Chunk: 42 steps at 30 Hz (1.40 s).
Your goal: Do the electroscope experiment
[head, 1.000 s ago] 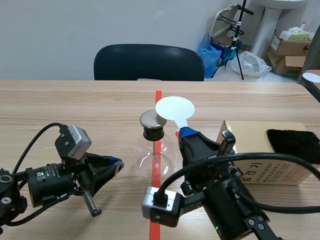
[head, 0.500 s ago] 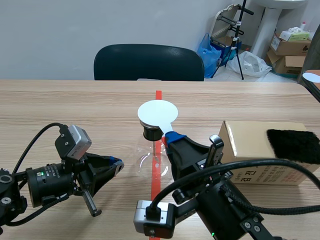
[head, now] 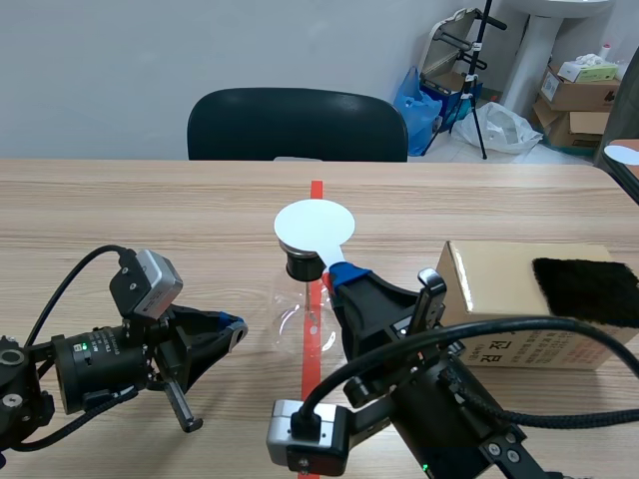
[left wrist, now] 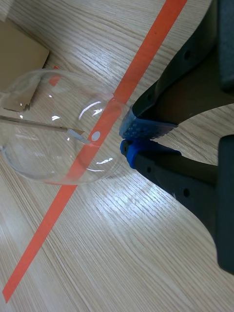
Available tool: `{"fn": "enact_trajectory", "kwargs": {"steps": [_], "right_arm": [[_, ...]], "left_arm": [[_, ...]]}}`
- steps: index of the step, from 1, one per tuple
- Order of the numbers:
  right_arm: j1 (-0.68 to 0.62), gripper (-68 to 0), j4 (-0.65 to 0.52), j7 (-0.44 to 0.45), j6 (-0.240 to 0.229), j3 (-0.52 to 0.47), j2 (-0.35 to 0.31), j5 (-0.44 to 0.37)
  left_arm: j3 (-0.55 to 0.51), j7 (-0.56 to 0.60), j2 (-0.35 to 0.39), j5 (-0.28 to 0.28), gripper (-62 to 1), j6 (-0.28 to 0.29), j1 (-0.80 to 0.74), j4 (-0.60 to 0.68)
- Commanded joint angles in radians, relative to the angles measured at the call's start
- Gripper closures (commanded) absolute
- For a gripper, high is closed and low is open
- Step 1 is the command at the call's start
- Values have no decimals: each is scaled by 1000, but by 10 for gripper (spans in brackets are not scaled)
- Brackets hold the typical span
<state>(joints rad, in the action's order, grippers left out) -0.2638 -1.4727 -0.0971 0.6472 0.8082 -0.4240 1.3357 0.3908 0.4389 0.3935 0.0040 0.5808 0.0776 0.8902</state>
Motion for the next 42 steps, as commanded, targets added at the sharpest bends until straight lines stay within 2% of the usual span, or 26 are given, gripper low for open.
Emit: {"fn": "enact_trajectory", "kwargs": {"steps": [1, 17, 31, 42], "right_arm": [[14, -9, -20, 0, 11, -5, -5, 3], [14, -9, -20, -17, 11, -5, -5, 3], [14, -9, -20, -267, 11, -5, -5, 3], [14, -9, -20, -425, 11, -5, -5, 3]], "left_arm": [[-4, 14, 1, 14, -41, 6, 0, 25], [-4, 14, 1, 14, -41, 6, 0, 25], [-4, 14, 1, 14, -41, 6, 0, 25], [-4, 14, 1, 14, -41, 6, 0, 25]]}}
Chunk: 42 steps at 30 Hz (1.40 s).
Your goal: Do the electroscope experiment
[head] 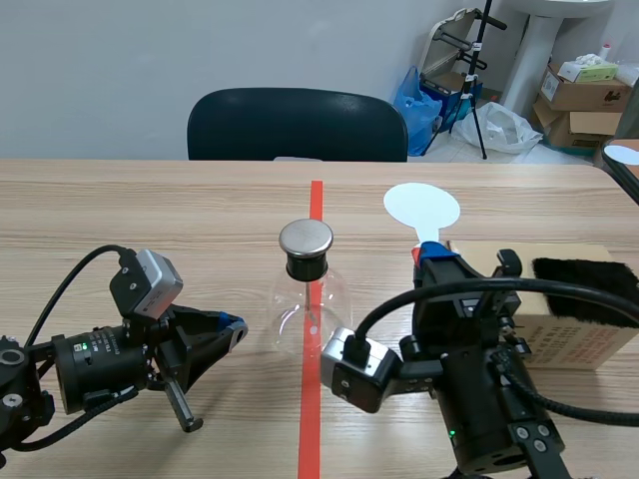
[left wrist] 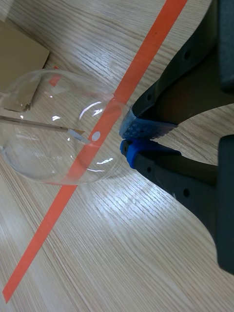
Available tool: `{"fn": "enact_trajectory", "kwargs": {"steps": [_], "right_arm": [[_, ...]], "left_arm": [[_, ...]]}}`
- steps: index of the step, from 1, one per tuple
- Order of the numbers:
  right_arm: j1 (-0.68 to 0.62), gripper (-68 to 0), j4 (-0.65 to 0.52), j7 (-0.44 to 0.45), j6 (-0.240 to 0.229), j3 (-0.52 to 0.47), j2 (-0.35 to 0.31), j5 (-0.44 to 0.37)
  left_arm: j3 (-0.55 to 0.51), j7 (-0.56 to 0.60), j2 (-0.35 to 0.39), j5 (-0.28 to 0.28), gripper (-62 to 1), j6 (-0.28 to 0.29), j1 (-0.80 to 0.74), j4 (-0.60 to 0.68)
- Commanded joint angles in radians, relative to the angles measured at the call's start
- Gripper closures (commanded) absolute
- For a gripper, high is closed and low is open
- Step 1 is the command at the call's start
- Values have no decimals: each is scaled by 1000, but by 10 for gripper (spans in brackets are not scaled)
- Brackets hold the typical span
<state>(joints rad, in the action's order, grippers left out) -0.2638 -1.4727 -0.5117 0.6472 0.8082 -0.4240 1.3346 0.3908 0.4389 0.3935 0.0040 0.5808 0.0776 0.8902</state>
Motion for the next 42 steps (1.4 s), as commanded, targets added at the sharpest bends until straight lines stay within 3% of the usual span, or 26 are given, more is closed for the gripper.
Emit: {"fn": "enact_trajectory", "kwargs": {"steps": [1, 9, 42], "right_arm": [[14, -9, -20, -23, 11, -5, -5, 4], [14, -9, -20, -77, 11, -5, -5, 4], [14, -9, -20, -81, 10, -5, -5, 4]], "left_arm": [[-4, 14, 1, 14, -41, 6, 0, 25], [-4, 14, 1, 14, -41, 6, 0, 25], [-4, 14, 1, 14, -41, 6, 0, 25]]}}
